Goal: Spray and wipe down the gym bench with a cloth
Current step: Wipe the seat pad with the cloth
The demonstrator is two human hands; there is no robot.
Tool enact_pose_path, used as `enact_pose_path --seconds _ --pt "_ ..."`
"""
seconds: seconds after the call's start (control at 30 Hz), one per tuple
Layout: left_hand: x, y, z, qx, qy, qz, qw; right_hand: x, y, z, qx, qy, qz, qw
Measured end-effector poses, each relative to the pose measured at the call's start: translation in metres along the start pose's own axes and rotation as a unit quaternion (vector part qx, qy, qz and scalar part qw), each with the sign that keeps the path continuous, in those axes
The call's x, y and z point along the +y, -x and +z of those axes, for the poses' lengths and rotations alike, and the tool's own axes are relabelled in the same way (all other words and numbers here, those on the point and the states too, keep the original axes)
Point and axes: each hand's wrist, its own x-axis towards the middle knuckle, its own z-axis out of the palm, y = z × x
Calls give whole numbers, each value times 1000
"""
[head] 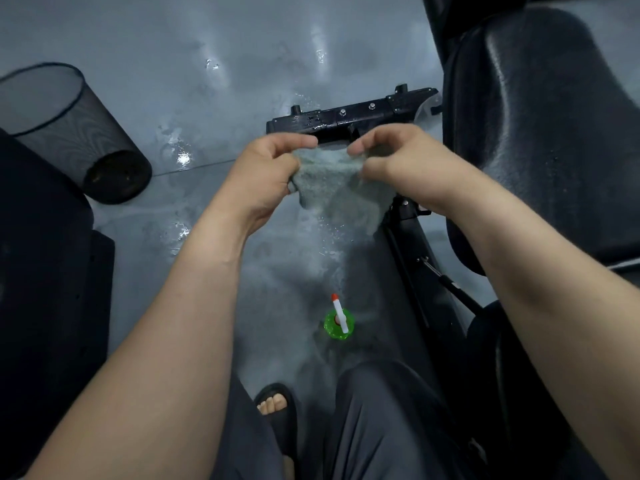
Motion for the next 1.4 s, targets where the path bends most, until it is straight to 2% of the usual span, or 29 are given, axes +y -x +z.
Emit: enact_pose_path --seconds 0.1,0.17,0.23,0.33,0.4,0.47,0.53,0.63,0.73,0.8,0.9,1.03,1.17,1.23,1.33,1.4 --pt "5 9 4 -37 -138 39 989 0 4 -2 -18 165 -15 986" --pt "8 16 4 -79 -219 57 971 1 4 -5 7 221 -48 974" --pt "7 18 2 -93 -264 60 958 2 4 -10 40 230 -79 969" --pt "6 20 -1 -55 -289 82 952 6 5 -17 111 212 -119 964" --pt "9 20 -4 -24 -234 112 966 4 7 -20 143 165 -125 968" --pt "13 22 -2 -9 -157 129 979 -1 10 -24 140 114 -126 975" --pt "19 25 5 1 -80 110 991 -7 13 -25 130 36 -102 986" --pt "35 28 27 -2 11 64 998 -7 13 -28 154 -35 -69 985" --pt "68 31 57 -49 50 49 996 -9 22 -36 94 -156 -34 983" --pt "95 33 75 -100 80 17 992 -7 32 -43 64 -225 -52 971" --pt "125 31 98 -144 46 -20 988 -3 45 -61 126 -222 -103 962" --pt "144 14 129 -80 -51 23 995 12 61 -100 199 -273 -86 937" --pt "124 -15 167 -35 -141 8 989 33 73 -146 268 -287 -49 918" --pt "104 -27 184 -3 -228 9 974 40 74 -168 329 -250 -45 909" --pt "82 -28 212 54 -241 -31 969 47 73 -200 427 -134 -31 894" --pt "70 -30 228 91 -256 -42 961 51 66 -221 455 -65 -15 888"
